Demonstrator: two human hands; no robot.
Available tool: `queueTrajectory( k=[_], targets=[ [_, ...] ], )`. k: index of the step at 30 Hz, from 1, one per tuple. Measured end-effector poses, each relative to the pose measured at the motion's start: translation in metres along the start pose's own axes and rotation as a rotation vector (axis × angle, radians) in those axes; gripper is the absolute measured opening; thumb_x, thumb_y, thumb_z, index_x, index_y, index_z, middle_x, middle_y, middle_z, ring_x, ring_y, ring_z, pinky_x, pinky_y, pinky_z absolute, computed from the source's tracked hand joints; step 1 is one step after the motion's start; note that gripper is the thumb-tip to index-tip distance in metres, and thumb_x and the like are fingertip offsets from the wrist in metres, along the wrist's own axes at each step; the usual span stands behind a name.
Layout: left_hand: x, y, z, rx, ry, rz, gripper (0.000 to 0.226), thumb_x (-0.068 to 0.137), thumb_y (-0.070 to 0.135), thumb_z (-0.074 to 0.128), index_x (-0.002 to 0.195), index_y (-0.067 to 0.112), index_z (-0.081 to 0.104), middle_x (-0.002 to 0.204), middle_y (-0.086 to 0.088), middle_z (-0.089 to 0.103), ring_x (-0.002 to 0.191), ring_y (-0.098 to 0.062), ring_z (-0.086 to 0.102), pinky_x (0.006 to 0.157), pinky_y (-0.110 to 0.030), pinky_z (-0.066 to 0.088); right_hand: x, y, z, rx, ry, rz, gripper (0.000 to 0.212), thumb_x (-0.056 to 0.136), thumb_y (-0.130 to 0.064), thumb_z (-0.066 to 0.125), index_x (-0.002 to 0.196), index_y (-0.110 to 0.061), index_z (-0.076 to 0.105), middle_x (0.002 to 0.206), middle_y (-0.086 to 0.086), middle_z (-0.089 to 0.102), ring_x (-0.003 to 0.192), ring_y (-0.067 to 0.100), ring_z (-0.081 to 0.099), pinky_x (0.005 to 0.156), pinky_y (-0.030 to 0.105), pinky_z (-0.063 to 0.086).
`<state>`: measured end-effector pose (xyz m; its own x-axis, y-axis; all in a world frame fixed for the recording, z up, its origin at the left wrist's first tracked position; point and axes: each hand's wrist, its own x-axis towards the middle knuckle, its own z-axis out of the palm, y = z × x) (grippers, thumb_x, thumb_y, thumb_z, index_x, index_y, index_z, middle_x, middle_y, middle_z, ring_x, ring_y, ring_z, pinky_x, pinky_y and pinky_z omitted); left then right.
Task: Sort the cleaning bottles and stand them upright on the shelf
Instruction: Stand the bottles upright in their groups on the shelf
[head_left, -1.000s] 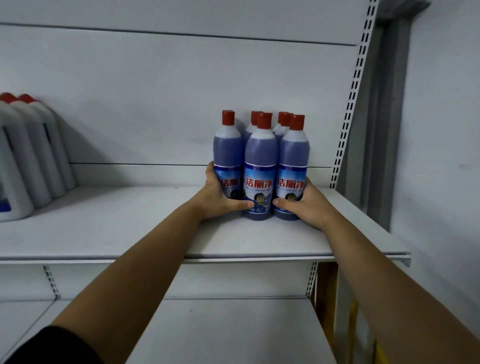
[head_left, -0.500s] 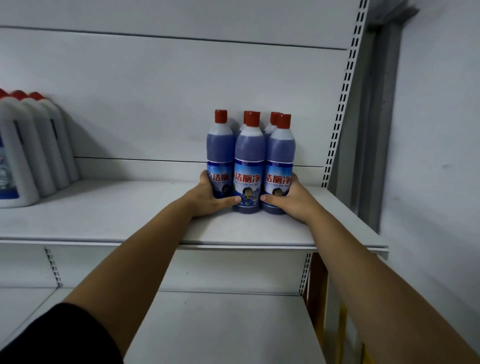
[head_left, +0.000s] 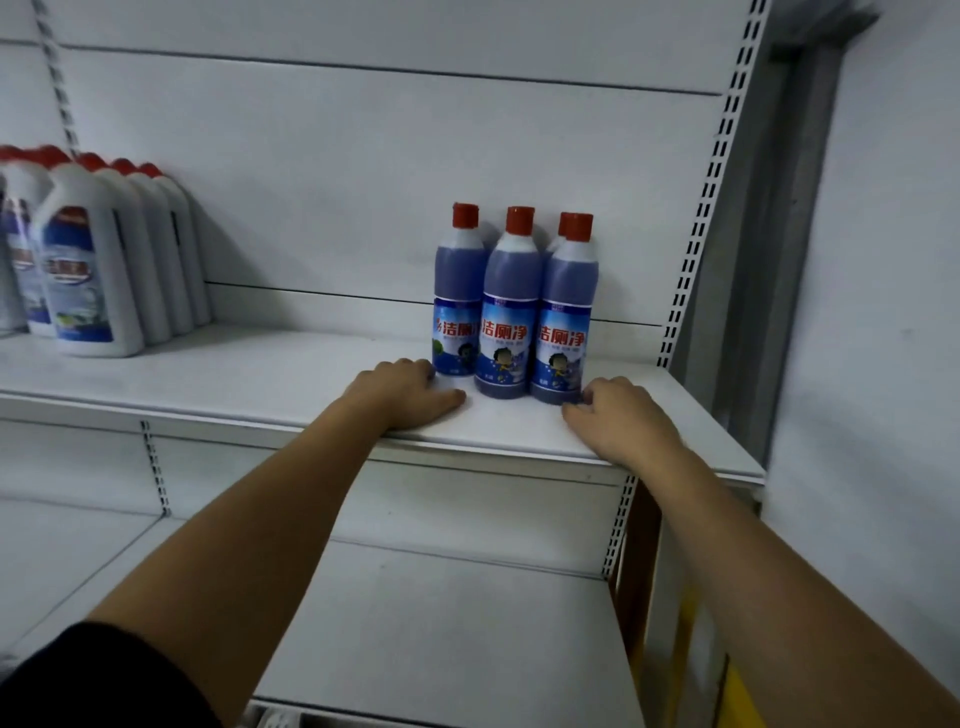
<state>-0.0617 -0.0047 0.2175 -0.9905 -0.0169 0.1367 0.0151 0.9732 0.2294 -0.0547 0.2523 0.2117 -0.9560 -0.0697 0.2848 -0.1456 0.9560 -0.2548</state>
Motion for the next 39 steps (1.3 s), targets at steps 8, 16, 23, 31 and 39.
queueTrajectory(
  k=[8, 16, 23, 31, 39],
  targets=[
    [-0.009, -0.001, -0.001, 0.022, 0.036, 0.008, 0.069, 0.090, 0.067, 0.044, 0.139, 0.019, 0.048, 0.138, -0.010, 0.056, 0.120, -0.029, 0.054, 0.099, -0.042, 0.045, -0.013, -0.005, -0.002, 0.172, 0.090, -0.017, 0.043, 0.085, -0.039, 0.064, 0.120, -0.015, 0.055, 0.121, 0.007, 0.053, 0.105, 0.022, 0.055, 0.092, 0.038, 0.049],
    [-0.007, -0.004, 0.002, 0.026, 0.035, 0.078, 0.077, 0.092, 0.067, 0.041, 0.154, 0.025, 0.023, 0.154, -0.011, 0.039, 0.138, -0.033, 0.039, 0.111, -0.050, 0.031, 0.017, -0.010, -0.018, 0.802, -0.039, 0.142, 0.101, 0.079, -0.031, 0.080, 0.155, -0.019, 0.013, 0.156, 0.014, 0.031, 0.136, 0.031, 0.041, 0.107, 0.042, 0.036],
    [-0.003, -0.006, 0.004, -0.004, 0.019, 0.038, 0.085, 0.090, 0.068, 0.041, 0.155, 0.018, 0.019, 0.160, -0.010, 0.028, 0.144, -0.032, 0.031, 0.114, -0.051, 0.025, 0.040, -0.014, -0.010, 0.969, -0.084, 0.096, 0.114, 0.067, -0.012, 0.088, 0.153, -0.022, 0.013, 0.138, 0.007, 0.049, 0.123, 0.025, 0.051, 0.102, 0.041, 0.044],
    [0.015, 0.001, -0.019, -0.726, -0.103, 0.019, 0.107, 0.085, 0.029, 0.076, 0.157, 0.012, -0.001, 0.157, -0.012, 0.033, 0.138, -0.030, 0.041, 0.109, -0.040, 0.034, 0.042, -0.022, 0.004, 0.876, 0.049, -0.017, 0.088, 0.071, -0.008, 0.085, 0.142, -0.011, 0.033, 0.121, -0.001, 0.058, 0.107, 0.015, 0.057, 0.084, 0.024, 0.043],
    [0.030, 0.001, -0.002, -0.826, -0.094, 0.143, 0.105, 0.066, 0.039, 0.082, 0.149, 0.033, 0.018, 0.136, 0.003, 0.049, 0.127, -0.023, 0.050, 0.113, -0.055, 0.035, 0.046, -0.017, 0.010, 0.803, 0.079, -0.042, 0.088, 0.068, -0.019, 0.088, 0.141, -0.017, 0.038, 0.127, 0.000, 0.062, 0.111, 0.018, 0.060, 0.100, 0.038, 0.047]
  ],
)
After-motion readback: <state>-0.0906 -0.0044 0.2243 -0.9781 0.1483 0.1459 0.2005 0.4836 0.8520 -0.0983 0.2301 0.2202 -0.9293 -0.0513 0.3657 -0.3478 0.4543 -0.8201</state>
